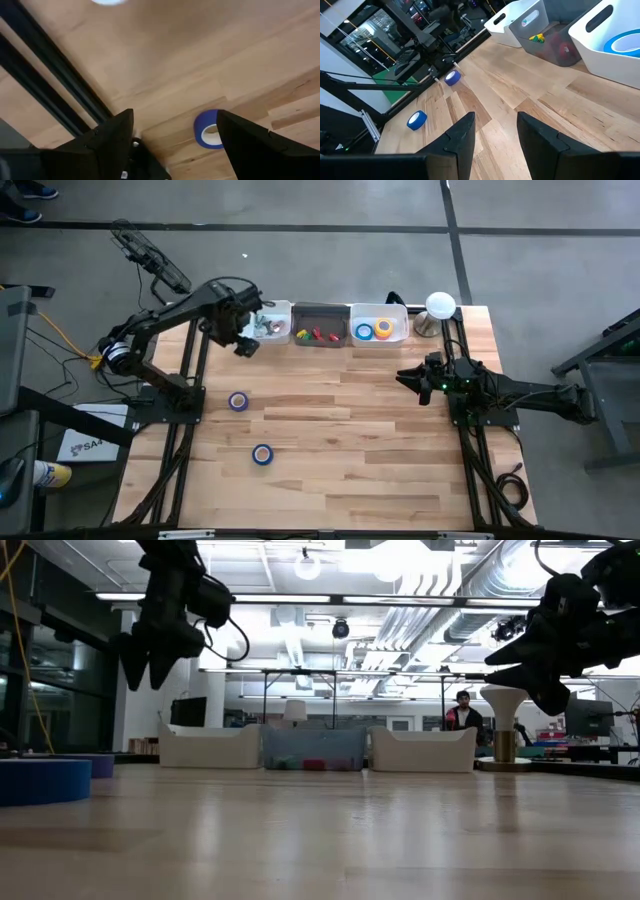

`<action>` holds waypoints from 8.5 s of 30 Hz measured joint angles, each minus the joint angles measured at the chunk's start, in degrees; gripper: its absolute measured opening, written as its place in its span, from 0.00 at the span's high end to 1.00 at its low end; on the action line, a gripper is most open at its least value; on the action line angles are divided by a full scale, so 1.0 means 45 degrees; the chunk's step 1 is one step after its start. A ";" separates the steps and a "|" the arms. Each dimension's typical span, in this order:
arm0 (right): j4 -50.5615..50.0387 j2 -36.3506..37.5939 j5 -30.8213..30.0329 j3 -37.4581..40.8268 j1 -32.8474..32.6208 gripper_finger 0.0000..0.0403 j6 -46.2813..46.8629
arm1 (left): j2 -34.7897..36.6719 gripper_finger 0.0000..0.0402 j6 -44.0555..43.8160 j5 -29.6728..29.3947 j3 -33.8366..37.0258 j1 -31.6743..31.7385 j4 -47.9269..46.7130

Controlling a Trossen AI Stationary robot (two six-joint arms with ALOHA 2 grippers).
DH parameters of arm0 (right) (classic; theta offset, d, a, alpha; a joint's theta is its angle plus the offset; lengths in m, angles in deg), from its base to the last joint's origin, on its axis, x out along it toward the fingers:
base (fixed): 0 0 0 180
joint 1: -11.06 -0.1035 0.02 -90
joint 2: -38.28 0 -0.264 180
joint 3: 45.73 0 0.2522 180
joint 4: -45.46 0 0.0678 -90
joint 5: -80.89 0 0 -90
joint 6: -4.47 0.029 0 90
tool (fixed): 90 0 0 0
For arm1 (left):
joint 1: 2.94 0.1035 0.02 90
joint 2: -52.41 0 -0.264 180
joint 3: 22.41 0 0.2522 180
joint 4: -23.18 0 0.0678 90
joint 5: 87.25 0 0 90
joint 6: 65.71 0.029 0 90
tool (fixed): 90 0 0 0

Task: Pick and place Stapler, Stapler remover, tape
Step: Put the violet tape into the right white bin

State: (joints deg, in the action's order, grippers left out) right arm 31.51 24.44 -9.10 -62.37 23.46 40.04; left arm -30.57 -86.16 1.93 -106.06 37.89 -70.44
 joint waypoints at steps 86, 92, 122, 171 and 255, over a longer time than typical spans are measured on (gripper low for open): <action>0.1698 -0.0001 0.0090 0.0000 -0.0005 0.66 0.0830 | 0.0155 0.92 -0.0184 0.2313 0.5001 -0.3085 0.7280; 0.2364 -0.0031 -0.0271 0.0000 -0.0005 0.66 0.0498 | 0.0160 0.92 0.0954 0.1715 0.2739 -0.3391 0.9264; 0.5501 -0.8551 -0.0930 -0.6224 -0.0005 0.66 -0.7394 | 0.0160 0.92 0.5824 0.2256 0.0598 -0.4994 1.8199; 0.4891 -1.3760 0.2997 -1.0885 -0.0005 0.92 -0.7961 | 0.0160 0.92 0.5732 0.3430 0.0603 -0.4994 1.9420; -1.1494 -2.2311 0.1418 -1.9113 0.6212 0.92 -0.9117 | 0.2331 0.37 0.4809 -0.2316 0.0608 -0.4991 1.3130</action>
State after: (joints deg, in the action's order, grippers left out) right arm -20.21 -75.96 -2.72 -148.37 51.42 -0.99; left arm -20.08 -64.51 -8.49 -103.32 15.42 -11.36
